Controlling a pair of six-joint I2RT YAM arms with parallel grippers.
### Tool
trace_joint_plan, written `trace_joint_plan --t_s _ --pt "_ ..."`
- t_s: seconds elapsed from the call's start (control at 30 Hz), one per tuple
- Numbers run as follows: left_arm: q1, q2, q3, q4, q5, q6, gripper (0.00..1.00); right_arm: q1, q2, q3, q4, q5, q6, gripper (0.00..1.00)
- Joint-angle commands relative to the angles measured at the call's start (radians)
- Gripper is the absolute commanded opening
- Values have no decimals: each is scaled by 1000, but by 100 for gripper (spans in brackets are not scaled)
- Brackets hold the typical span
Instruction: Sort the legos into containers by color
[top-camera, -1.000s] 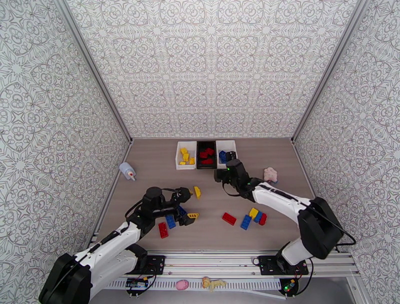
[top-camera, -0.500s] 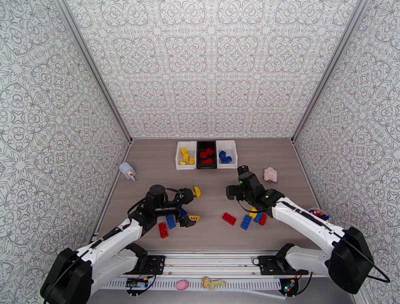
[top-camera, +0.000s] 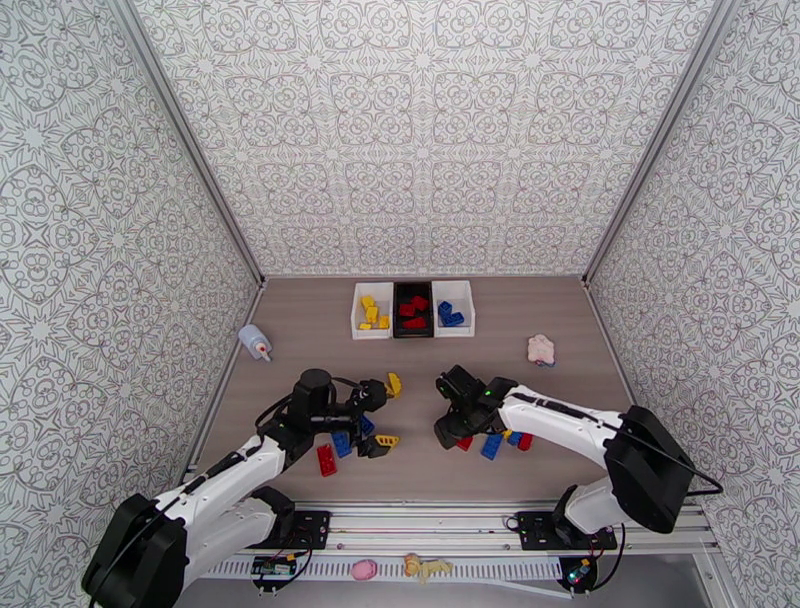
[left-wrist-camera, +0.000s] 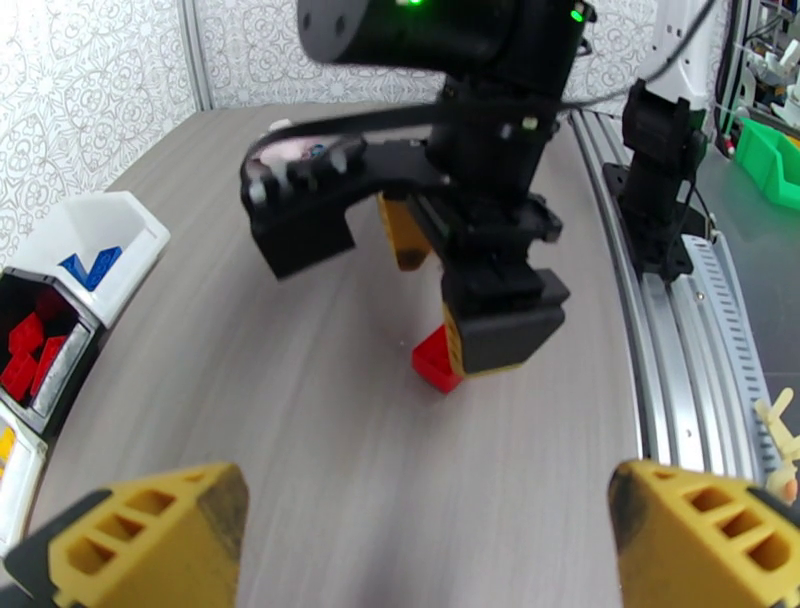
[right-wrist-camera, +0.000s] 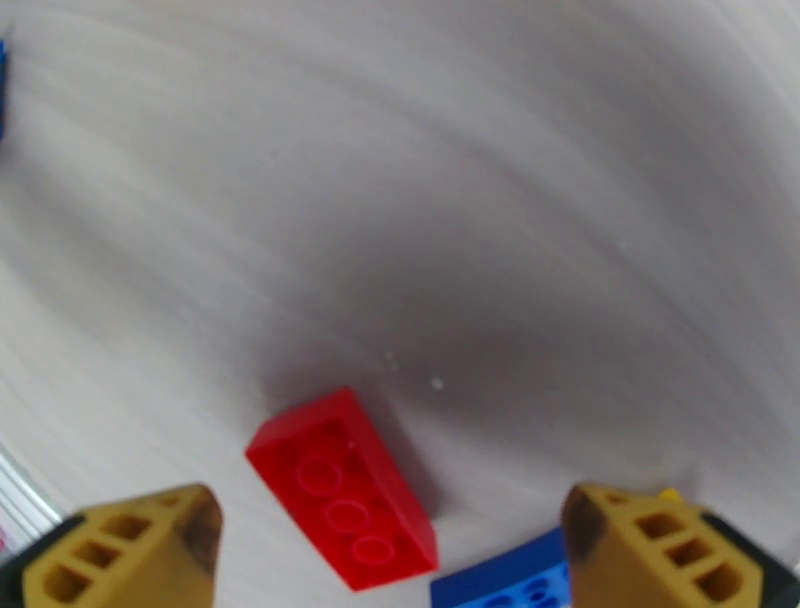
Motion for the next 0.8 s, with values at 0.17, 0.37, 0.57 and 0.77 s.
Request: trace_joint_plan --t_s 0.17,0.37,0.57,0.77 --pt "10 3 25 -30 15 26 100 15 87 53 -32 7 -16 75" --pt "11 5 25 -31 13 26 100 15 101 45 -29 33 -14 61" --pt "10 6 25 -28 10 26 100 15 102 45 -30 45 -9 47" --pt "10 0 25 -23 3 23 100 15 83 47 -22 57 5 35"
